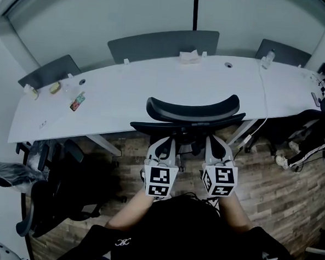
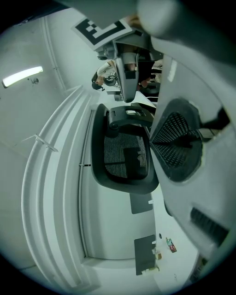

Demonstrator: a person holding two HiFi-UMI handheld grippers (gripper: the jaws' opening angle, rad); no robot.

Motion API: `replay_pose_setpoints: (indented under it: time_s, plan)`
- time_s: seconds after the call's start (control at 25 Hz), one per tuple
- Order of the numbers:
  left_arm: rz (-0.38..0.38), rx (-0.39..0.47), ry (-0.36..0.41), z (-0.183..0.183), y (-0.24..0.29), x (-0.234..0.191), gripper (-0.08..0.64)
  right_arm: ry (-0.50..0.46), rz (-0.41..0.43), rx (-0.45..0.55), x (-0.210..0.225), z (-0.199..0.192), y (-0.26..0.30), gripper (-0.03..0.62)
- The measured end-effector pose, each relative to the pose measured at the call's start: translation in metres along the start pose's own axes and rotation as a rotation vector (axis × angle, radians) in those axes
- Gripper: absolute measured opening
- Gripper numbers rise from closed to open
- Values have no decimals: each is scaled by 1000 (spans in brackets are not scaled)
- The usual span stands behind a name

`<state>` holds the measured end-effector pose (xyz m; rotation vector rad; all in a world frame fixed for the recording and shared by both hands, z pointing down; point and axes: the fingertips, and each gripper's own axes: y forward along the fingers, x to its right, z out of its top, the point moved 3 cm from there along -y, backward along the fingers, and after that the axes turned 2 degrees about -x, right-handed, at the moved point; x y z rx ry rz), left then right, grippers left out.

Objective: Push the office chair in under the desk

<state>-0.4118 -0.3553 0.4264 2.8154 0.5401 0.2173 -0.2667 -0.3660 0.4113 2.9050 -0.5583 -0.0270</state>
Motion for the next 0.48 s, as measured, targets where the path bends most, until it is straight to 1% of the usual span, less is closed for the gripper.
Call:
replay_pose_setpoints:
  time_s: [0.12, 0.48]
  plan:
    - [0, -11, 4, -4, -1, 0, 5, -23, -2, -6, -3, -2, 0, 6]
    - [1, -34, -4, -11, -3, -3, 5, -13, 13, -15, -7, -3, 2, 6]
